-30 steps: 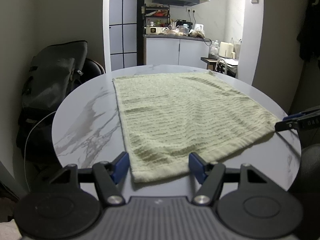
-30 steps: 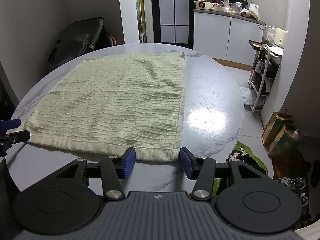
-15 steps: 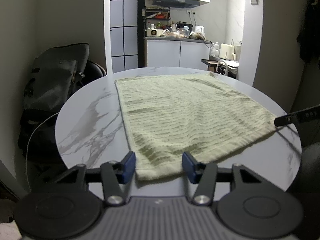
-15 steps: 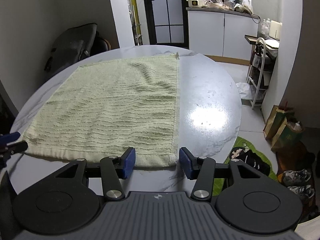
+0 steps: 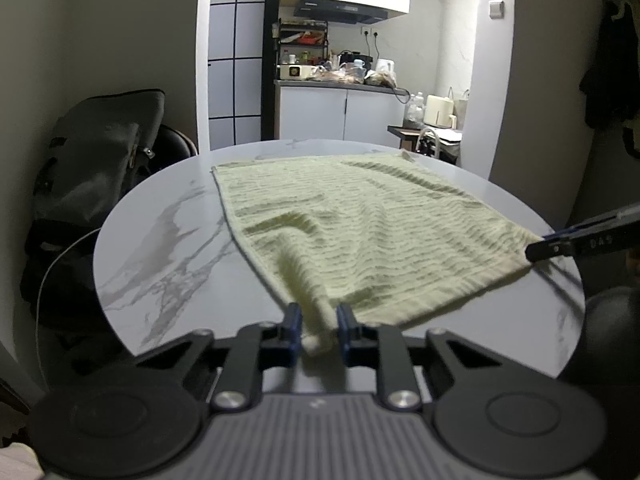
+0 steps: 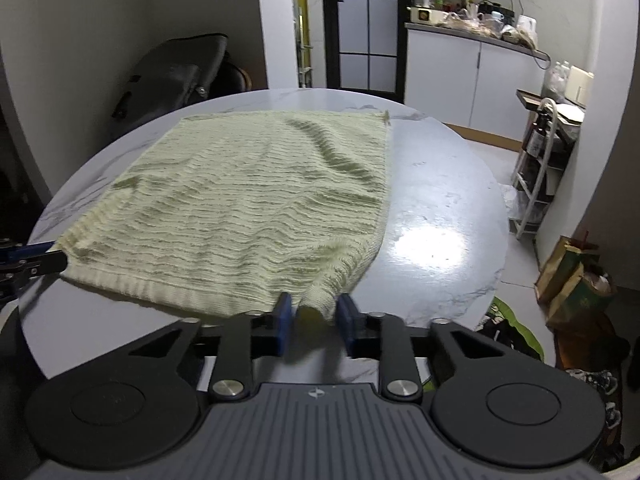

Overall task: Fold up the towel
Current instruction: 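Close the left gripper on the towel edge while the right gripper pinches beside it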

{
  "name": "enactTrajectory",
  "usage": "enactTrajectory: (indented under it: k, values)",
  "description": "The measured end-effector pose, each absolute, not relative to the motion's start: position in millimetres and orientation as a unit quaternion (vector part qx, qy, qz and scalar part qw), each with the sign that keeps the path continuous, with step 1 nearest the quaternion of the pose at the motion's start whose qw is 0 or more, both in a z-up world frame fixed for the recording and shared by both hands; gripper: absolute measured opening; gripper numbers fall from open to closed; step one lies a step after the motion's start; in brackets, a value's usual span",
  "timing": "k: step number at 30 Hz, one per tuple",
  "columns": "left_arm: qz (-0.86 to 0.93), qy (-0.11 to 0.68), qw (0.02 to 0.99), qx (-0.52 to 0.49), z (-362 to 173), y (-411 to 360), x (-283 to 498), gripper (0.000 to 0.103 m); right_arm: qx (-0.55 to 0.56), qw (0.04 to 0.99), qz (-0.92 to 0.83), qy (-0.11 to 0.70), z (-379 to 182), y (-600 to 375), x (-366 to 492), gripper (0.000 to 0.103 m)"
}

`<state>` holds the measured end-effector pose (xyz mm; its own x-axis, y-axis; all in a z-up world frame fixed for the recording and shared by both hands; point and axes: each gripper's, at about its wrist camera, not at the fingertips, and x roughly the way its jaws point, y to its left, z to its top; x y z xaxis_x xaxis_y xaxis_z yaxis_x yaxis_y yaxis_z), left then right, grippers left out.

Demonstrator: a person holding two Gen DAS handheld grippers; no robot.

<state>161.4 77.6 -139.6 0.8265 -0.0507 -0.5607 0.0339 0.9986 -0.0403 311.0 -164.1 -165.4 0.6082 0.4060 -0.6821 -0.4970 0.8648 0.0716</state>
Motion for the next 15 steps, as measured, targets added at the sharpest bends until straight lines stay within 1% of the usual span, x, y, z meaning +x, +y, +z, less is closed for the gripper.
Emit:
enactTrajectory:
  k: [1,2,15]
  values:
    - [-0.023,0.294,0.955,-0.016,-139.8,77.7,161.1,0.013,-0.059,0.894,0.255,0.364,-165.4,-165.0,310.7,0.011]
    - [-0.024,0.294,0.955,-0.019,-139.9,77.9,160.6,0.012,-0.055,0.894,0.257,0.364,-165.5,-165.9,310.3,0.01]
    - [-0.029,0.286,0.957,-0.025,-131.9,81.5,155.5,0.008,-0.051,0.908,0.259,0.326,-155.6,-164.3,294.3,0.009]
